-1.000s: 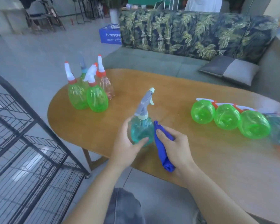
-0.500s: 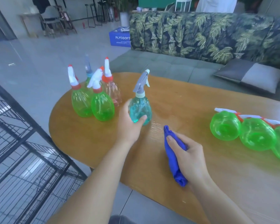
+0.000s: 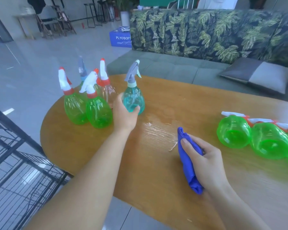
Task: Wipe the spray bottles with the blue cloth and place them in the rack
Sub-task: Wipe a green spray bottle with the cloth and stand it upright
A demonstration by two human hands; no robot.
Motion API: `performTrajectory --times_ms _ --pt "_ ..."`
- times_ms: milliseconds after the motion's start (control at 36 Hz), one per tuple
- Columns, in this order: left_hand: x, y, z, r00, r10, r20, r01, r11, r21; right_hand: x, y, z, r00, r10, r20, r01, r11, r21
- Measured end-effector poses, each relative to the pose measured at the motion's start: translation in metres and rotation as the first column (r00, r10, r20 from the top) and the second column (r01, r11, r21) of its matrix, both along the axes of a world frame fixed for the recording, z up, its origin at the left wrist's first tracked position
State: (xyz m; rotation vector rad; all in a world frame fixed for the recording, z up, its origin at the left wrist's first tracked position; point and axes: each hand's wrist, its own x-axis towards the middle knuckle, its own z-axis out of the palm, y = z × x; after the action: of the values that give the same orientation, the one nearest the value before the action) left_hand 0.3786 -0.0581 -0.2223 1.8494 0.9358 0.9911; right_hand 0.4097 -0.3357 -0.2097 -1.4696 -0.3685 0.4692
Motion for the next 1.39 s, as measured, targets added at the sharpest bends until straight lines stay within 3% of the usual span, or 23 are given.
performTrajectory --times_ms 250,556,750,917,1000,1389 --pt "-0.025 -0.062 0.003 0.997 -0.063 0.032 0.065 0.996 -0.053 0.001 -0.033 0.007 0.997 -0.069 0.021 0.069 0.998 0.005" --pt "0.003 -0.2 0.025 0.924 -0.382 0.029 0.383 0.922 -0.051 0.011 -0.121 0.025 0.983 -0.176 0.049 0.175 0.984 0.025" --pt "0.037 -0.256 0.028 0.883 -0.47 -0.015 0.469 0.882 -0.049 0.027 -0.173 0.023 0.967 -0.24 0.086 0.239 0.971 0.023" --pt "0.067 -0.274 0.022 0.876 -0.466 -0.126 0.477 0.876 0.072 0.045 -0.196 0.01 0.955 -0.292 0.042 0.291 0.956 0.037" --pt "0.079 -0.277 0.021 0.868 -0.463 -0.18 0.48 0.875 0.062 0.054 -0.202 0.002 0.949 -0.315 0.017 0.314 0.949 0.04" --pt "0.084 -0.271 0.009 0.926 -0.36 -0.112 0.369 0.927 0.069 0.061 -0.205 -0.012 0.949 -0.314 -0.029 0.315 0.948 0.033"
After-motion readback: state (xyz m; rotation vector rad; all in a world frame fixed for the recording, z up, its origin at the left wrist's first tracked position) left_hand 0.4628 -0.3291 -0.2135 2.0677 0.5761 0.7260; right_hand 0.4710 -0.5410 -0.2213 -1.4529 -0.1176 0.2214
